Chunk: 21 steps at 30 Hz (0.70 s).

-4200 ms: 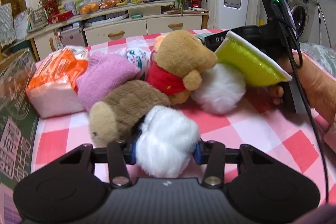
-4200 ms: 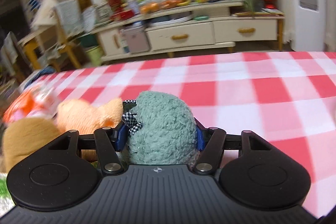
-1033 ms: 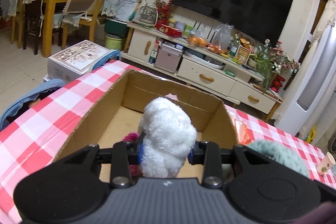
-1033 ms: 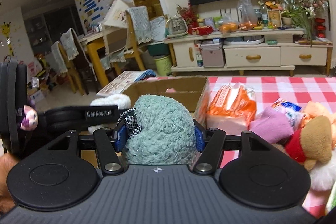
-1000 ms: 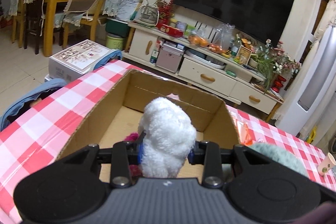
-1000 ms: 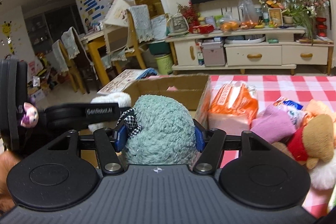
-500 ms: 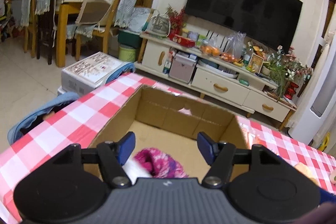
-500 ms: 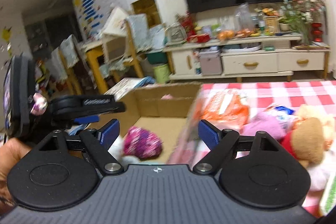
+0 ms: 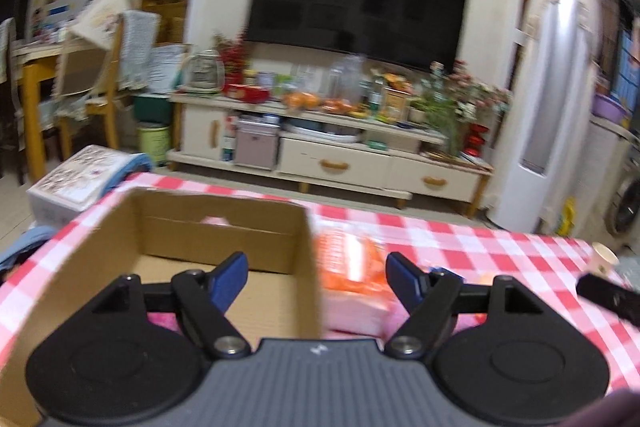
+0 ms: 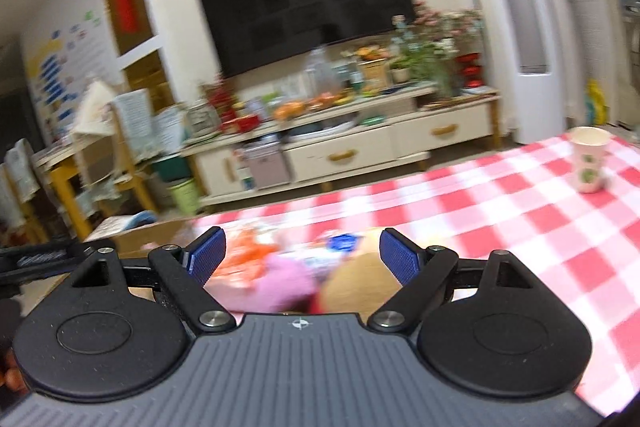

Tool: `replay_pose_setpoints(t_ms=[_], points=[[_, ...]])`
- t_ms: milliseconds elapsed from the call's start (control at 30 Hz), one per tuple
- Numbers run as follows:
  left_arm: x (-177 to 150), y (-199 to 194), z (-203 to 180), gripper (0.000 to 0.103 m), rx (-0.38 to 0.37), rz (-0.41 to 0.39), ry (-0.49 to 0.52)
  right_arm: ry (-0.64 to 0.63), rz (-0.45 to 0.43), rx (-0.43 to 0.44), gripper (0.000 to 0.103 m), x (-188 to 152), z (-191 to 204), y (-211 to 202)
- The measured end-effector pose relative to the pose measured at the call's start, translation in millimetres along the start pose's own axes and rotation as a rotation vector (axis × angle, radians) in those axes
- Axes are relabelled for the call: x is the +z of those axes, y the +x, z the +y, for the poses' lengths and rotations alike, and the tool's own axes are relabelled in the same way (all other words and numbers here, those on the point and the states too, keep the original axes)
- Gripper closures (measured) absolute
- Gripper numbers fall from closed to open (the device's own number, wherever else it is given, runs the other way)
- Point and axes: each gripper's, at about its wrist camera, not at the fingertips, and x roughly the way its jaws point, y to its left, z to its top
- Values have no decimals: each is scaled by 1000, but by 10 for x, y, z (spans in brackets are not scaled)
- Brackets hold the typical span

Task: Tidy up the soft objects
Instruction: 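Move both open tools back over the table toward remaining items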

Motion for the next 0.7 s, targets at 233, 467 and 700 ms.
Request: replay_pose_setpoints(t_ms=[233, 467, 700], points=[[-178, 47, -458, 27, -115, 48, 100, 49, -27, -139, 0, 16, -517, -128], [-361, 106, -870, 27, -214, 112, 176, 58, -25, -236, 0, -84, -841, -200], [-637, 123, -1303, 27, -358, 233, 226, 52, -18, -366, 0, -162, -1191, -145]])
